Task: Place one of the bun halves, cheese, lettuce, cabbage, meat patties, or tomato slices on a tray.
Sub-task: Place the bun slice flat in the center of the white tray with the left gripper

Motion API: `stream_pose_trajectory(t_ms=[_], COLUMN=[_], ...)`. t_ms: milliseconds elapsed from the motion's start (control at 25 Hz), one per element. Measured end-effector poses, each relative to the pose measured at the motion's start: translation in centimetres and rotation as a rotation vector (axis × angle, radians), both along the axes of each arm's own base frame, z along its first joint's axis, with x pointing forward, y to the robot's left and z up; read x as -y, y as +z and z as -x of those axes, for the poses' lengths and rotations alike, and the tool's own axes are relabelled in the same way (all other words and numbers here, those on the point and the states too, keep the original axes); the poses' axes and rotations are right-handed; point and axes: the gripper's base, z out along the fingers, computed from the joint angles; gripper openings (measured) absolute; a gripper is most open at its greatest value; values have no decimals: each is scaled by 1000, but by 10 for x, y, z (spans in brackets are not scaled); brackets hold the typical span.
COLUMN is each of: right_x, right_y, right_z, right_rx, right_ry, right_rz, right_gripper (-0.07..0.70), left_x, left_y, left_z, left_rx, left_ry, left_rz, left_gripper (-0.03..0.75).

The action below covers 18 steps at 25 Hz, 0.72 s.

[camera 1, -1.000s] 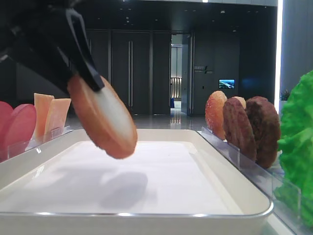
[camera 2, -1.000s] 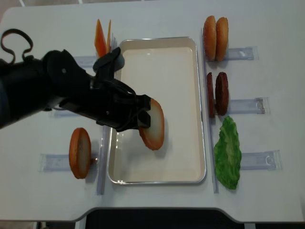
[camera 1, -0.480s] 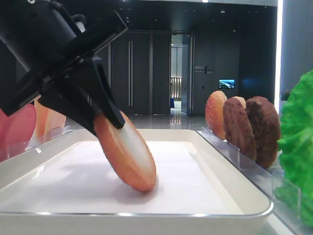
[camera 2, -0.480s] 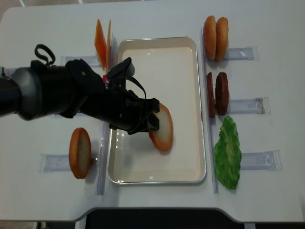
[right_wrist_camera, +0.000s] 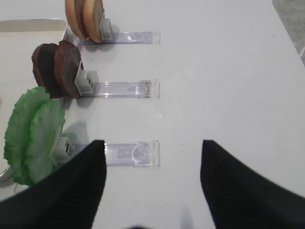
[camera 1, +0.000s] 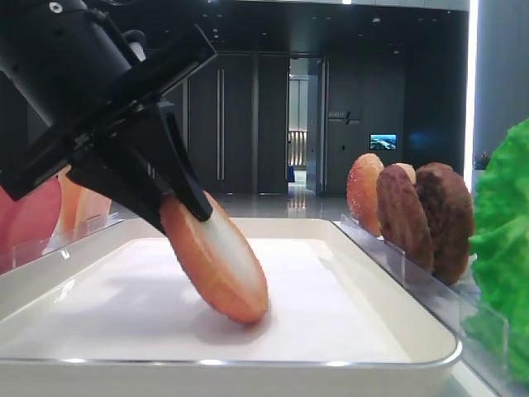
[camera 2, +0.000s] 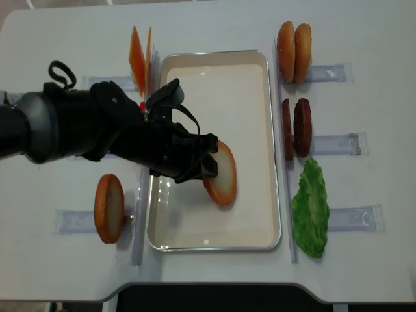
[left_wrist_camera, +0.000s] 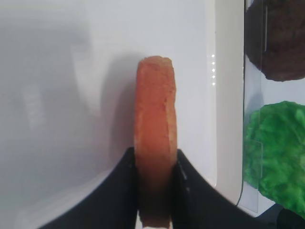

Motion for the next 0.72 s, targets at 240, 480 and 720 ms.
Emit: stream_pose_trajectory(t_ms=[240,480,720], right_x=[0,0,0], right_y=[0,0,0], right_z=[0,0,0], right_rx=[0,0,0], right_ry=[0,0,0], right_rz=[0,0,0], right_gripper=[416,416,416], left_x=[0,-2,-4], left_y=[0,-2,-4], left_z=[0,2,7], left_rx=[-4,-33,-89], left_ry=[4,2,-2], left_rz=[-1,-23,-56], left_gripper=[287,571,602])
